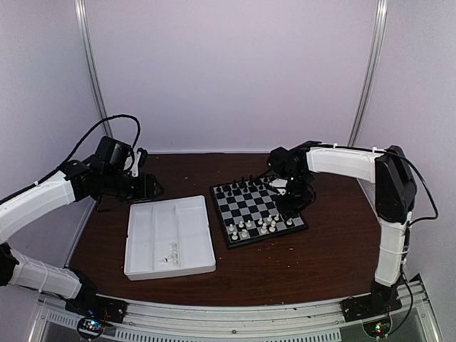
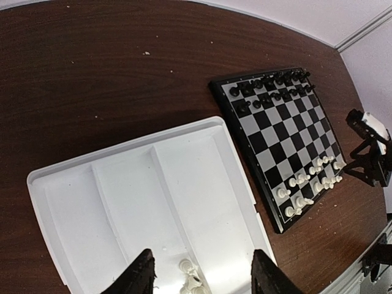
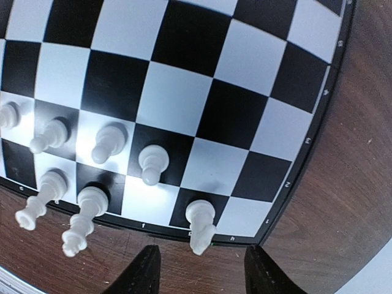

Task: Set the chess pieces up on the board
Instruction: Place the chess piece on the chessboard.

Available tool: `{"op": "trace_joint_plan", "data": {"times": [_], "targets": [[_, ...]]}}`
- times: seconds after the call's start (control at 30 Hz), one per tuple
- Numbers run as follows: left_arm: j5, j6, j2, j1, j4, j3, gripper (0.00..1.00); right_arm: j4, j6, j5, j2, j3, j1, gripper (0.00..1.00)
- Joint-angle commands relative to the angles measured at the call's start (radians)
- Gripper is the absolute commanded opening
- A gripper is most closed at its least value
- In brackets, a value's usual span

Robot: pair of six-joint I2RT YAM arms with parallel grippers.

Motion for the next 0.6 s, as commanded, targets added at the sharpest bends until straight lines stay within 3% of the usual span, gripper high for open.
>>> {"op": "trace_joint_plan", "data": {"times": [0.0,0.3,0.57], "targets": [[-0.01,0.023,0.003,0.006,0.009,0.032,0.54,0.042,-0.016,0.04,-0.122,-0.02,-0.004,0.52],[-0.028,0.04,0.021,0.006,0.003,0.054,0.54,0.196,-0.045,0.041,-0.327,-0.094,-0.004,0.57],[-0.052,0.075,0.052,0.006,0.061,0.06,0.54,0.562,-0.054,0.028,-0.451,-0.181,-0.004,0.65]]}}
